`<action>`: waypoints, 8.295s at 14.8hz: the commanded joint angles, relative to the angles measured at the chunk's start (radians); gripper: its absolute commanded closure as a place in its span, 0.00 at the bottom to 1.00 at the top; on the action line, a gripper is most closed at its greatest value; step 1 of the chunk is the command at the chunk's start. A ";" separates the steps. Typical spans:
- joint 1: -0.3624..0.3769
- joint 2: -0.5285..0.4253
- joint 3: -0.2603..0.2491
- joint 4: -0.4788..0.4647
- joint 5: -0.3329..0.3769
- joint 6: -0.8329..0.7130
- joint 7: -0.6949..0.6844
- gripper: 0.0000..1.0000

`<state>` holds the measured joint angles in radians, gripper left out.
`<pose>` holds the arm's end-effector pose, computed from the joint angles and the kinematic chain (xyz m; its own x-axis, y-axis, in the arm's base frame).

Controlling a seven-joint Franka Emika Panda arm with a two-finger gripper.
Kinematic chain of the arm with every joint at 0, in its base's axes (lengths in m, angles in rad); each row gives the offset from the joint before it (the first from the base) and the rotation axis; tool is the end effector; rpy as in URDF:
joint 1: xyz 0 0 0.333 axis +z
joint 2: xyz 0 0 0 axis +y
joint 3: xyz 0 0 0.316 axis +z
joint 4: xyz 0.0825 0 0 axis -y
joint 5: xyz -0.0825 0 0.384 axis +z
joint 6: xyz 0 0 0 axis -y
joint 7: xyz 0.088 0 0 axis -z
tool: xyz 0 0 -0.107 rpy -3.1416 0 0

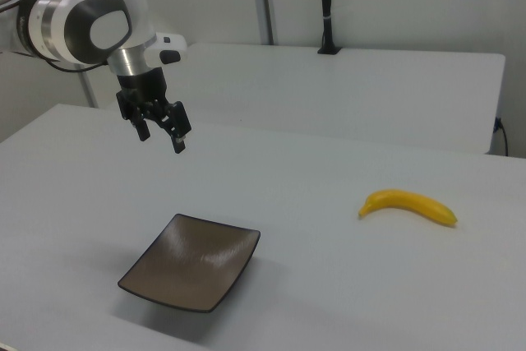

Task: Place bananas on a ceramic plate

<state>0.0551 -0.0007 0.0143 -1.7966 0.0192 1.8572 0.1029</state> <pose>0.5679 0.0410 0.5424 0.9975 -0.0390 0.0590 -0.0376 -0.9990 -0.0249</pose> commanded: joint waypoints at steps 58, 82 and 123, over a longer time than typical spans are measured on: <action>-0.225 0.976 -0.243 0.646 -0.070 0.907 0.566 0.87; -0.213 0.234 -0.022 -0.053 -0.064 0.596 0.357 0.83; 0.020 0.034 -0.004 0.057 -0.036 -0.099 -0.066 0.00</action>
<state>0.0661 0.0082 0.0139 -1.7629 -0.0257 1.7731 0.0133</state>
